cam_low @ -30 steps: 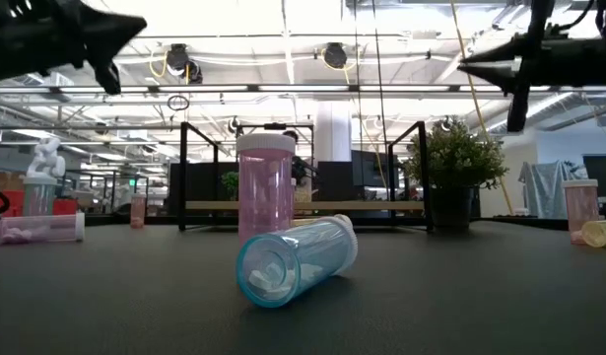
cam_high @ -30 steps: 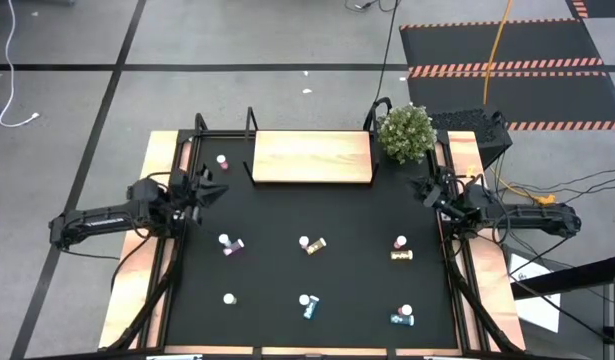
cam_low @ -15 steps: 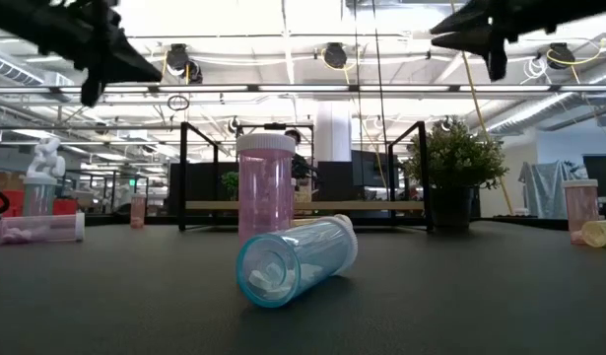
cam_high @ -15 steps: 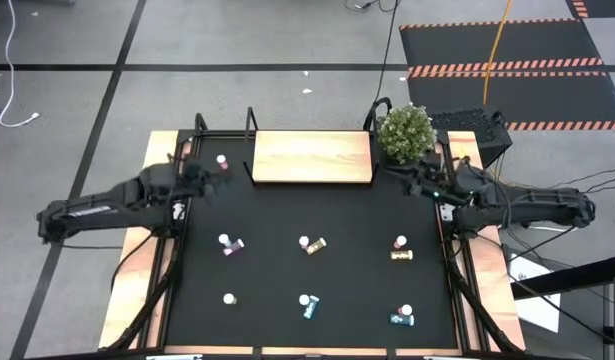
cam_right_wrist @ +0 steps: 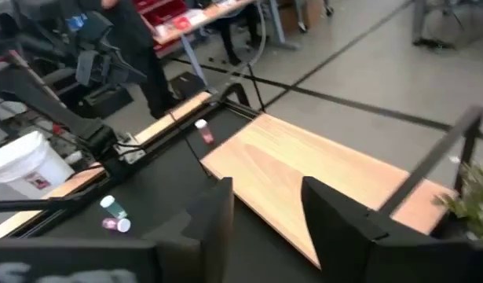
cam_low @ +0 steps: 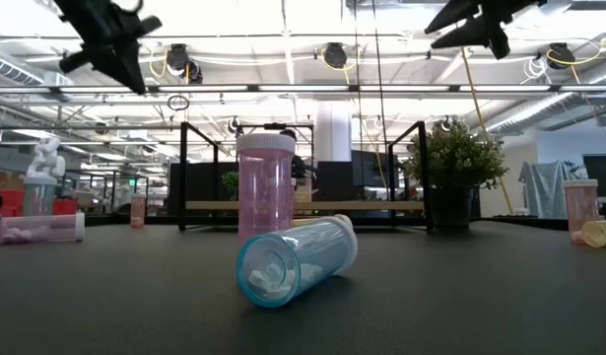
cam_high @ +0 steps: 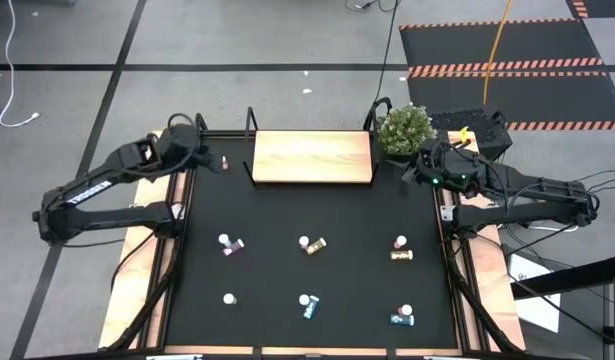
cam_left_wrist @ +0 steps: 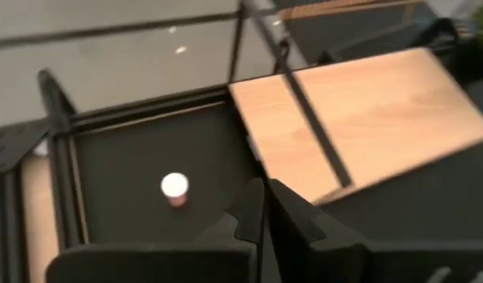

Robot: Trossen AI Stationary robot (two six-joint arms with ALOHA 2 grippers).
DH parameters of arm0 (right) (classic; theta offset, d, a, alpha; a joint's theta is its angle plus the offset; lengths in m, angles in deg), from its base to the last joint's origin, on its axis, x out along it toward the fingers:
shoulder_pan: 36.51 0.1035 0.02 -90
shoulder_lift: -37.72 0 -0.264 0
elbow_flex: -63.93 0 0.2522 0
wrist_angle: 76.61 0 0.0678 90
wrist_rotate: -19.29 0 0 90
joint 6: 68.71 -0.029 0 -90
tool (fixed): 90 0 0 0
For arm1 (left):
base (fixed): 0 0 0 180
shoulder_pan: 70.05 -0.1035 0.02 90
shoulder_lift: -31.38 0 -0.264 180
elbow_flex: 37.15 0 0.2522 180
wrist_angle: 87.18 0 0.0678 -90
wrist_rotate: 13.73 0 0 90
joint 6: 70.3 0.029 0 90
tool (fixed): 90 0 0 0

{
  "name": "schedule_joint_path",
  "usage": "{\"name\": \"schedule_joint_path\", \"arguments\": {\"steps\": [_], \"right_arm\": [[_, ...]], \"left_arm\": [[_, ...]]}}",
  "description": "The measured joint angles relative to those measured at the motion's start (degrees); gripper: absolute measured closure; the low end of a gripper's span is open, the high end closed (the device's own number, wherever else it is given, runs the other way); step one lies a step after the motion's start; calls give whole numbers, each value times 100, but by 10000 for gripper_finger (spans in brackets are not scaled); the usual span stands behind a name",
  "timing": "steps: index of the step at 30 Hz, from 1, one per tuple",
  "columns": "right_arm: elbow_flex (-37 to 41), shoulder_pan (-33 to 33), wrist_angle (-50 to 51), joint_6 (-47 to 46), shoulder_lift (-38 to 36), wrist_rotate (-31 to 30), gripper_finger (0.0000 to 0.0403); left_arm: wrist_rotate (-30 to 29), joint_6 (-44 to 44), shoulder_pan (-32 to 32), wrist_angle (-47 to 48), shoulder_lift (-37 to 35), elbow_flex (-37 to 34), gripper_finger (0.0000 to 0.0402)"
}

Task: Pick and place medicine bottles onto shelf by color
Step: Put the top orange pill bottle on the shelf

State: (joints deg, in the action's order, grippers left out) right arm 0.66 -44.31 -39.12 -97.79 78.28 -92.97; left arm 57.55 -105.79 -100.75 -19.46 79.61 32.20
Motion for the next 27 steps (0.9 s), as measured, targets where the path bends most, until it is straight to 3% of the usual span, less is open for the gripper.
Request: {"name": "schedule_joint_path", "arguments": {"steps": [5,12,19,27], "right_arm": [[-57,-172,822,-556,-4,193,211],[-57,-275,1743,-913,71,599,204],[-57,-275,1844,-927,200,599,204],[-57,-275,1883,-1079,453,603,204]], "left_arm": [[386,-115,-895,128,801,1,356],[987,439,-1890,184,1944,-2,264],[993,874,-2279,-40,2750,-2,200],[1103,1291,-2330,-618,3309,-4,185]]}}
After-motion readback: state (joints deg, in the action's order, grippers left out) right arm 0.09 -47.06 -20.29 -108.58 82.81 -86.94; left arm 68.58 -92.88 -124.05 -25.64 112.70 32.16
